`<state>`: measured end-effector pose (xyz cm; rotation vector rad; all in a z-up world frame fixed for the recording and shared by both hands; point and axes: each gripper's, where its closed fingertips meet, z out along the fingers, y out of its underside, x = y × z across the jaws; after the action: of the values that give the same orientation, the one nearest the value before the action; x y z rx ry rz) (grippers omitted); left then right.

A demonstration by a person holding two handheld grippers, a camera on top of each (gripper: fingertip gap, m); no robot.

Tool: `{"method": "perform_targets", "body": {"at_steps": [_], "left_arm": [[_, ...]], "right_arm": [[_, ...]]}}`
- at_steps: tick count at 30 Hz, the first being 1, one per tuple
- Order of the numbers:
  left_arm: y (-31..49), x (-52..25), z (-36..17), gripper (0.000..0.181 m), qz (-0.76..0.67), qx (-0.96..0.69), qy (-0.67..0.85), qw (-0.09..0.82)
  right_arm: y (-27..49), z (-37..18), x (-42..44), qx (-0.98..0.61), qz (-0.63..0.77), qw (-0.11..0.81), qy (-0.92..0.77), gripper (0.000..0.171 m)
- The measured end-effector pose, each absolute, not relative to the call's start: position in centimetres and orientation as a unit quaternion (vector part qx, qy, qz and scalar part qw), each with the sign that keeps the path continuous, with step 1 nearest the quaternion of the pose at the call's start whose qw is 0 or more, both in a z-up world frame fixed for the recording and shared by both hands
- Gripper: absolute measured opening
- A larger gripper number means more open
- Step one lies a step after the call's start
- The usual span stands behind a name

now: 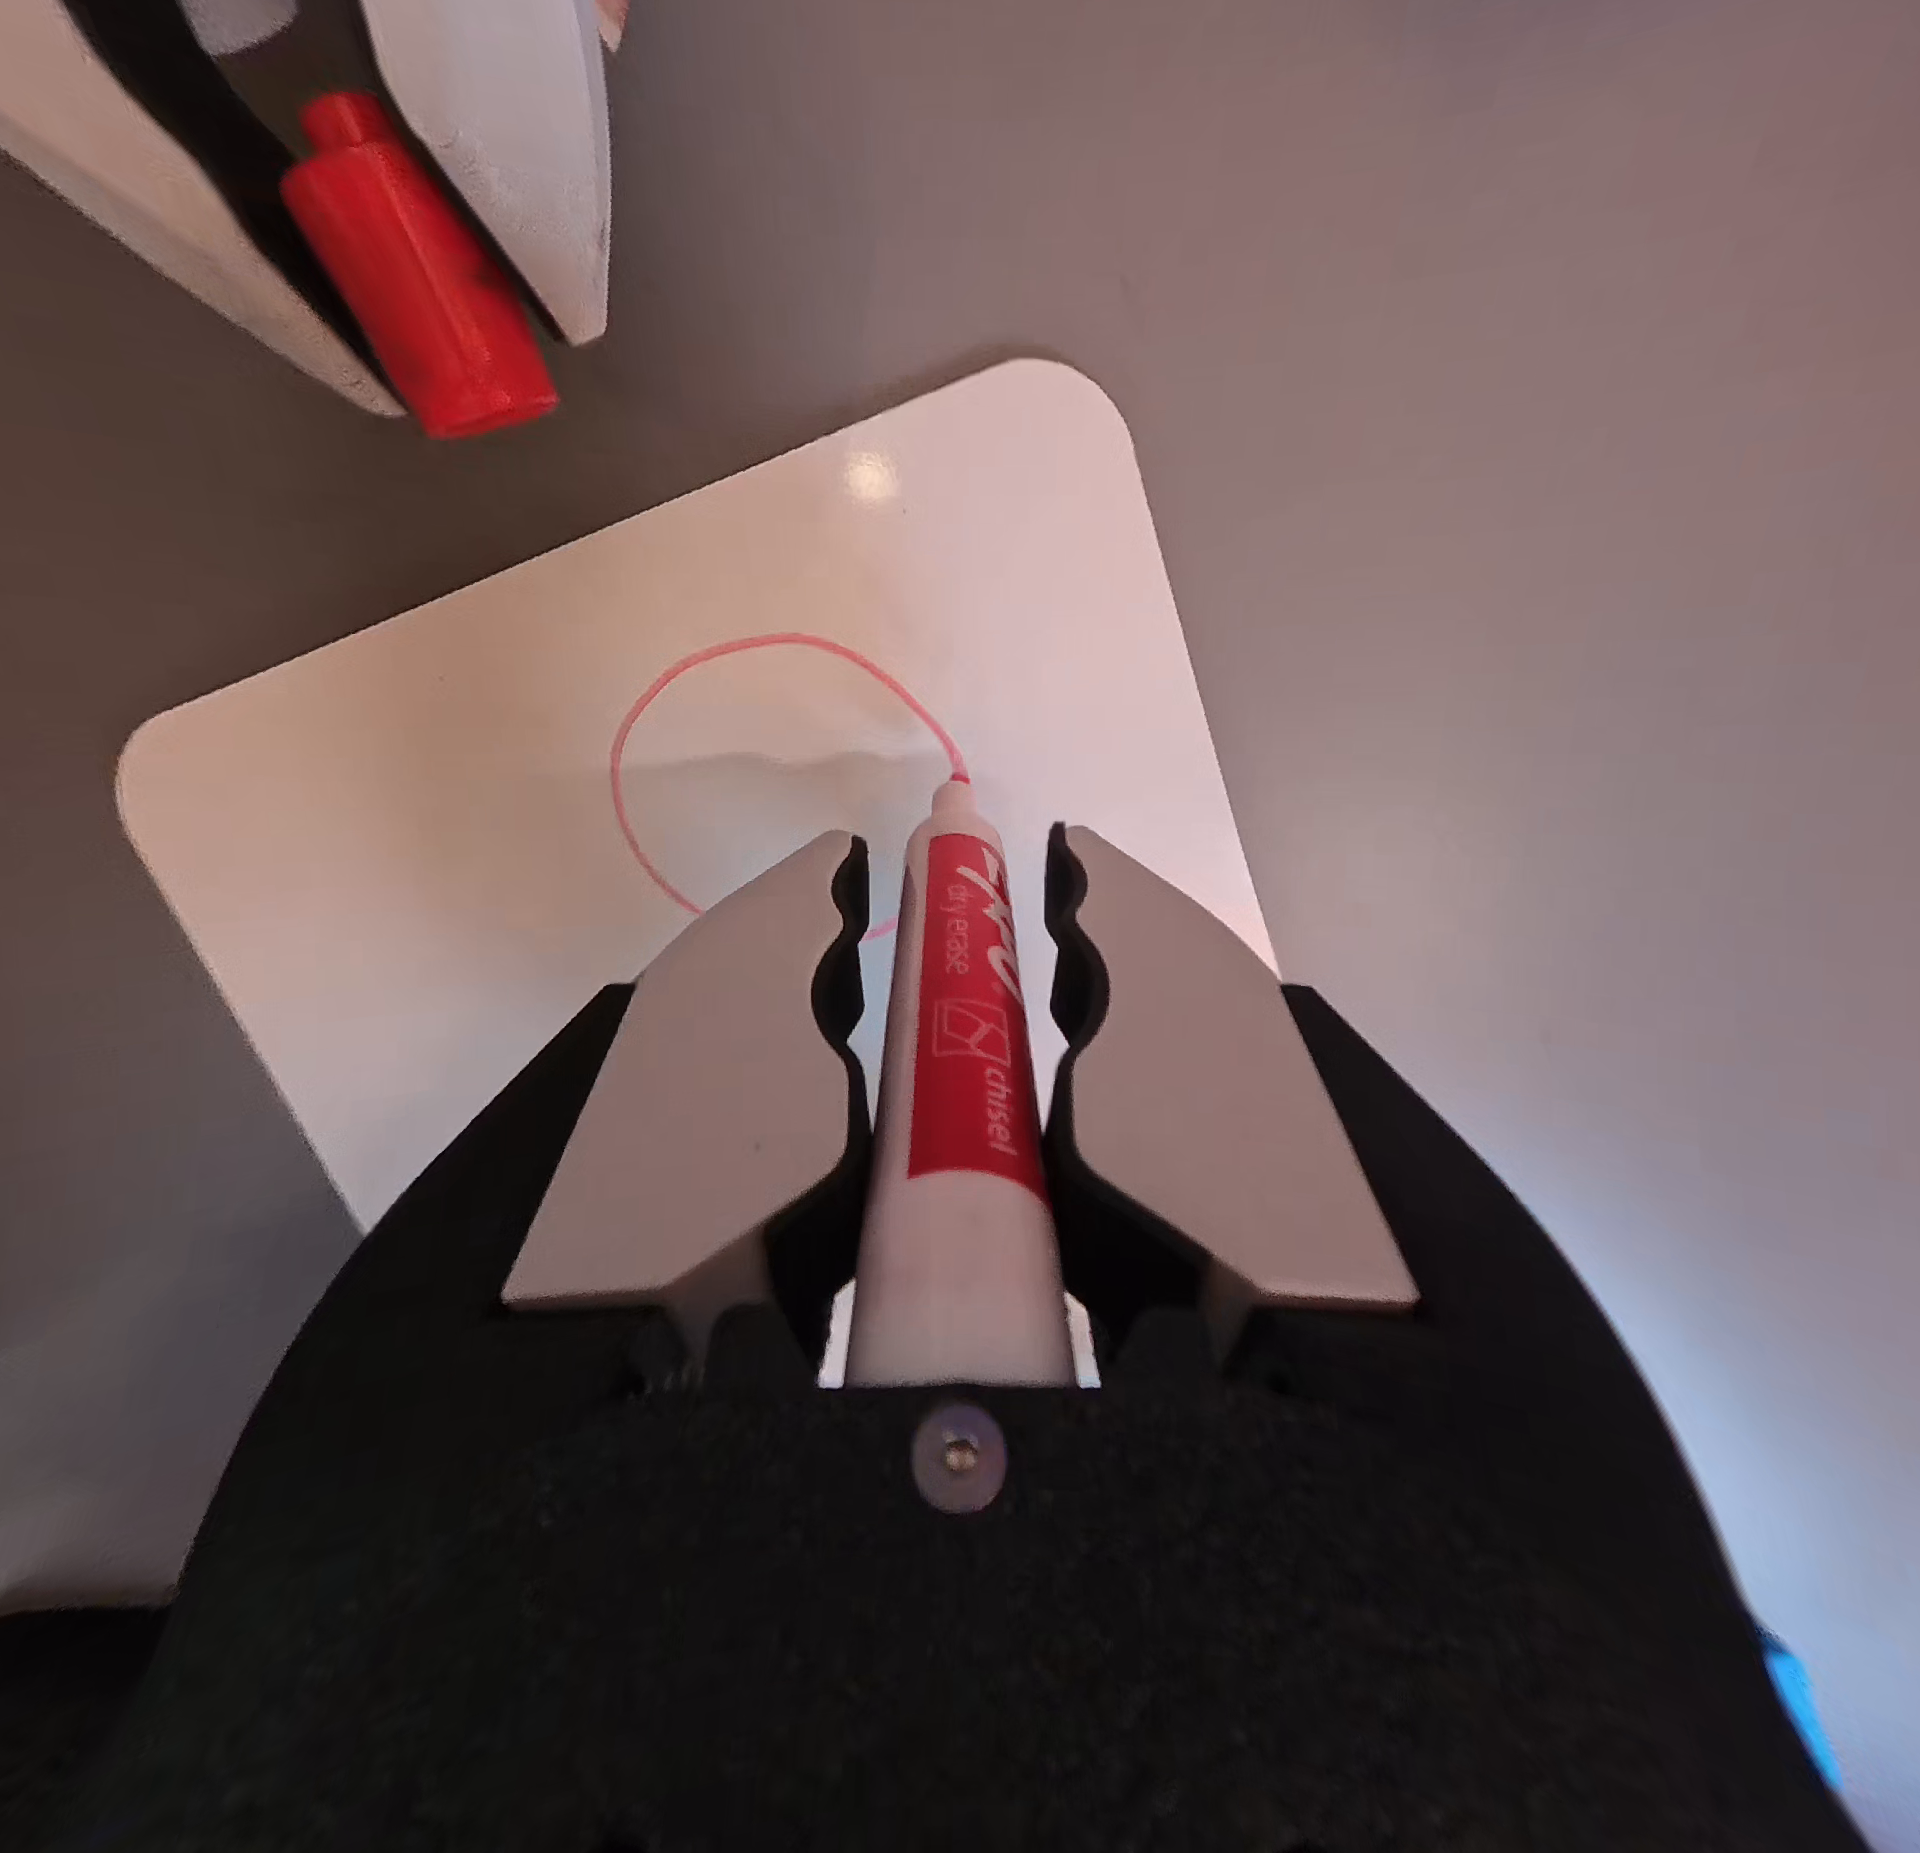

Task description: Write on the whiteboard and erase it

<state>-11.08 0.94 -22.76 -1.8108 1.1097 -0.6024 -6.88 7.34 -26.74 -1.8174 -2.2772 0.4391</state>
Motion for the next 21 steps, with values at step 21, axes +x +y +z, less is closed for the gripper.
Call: {"method": "perform_targets", "body": {"at_steps": [21], "left_arm": [[1.4,-11.1,-23.6,0.02,-0.236,-0.741,0.446,0.443]], "right_arm": [[9.7,-27.6,-3.3,-0.646,0.126,0.117,-0.743,0.034]]}}
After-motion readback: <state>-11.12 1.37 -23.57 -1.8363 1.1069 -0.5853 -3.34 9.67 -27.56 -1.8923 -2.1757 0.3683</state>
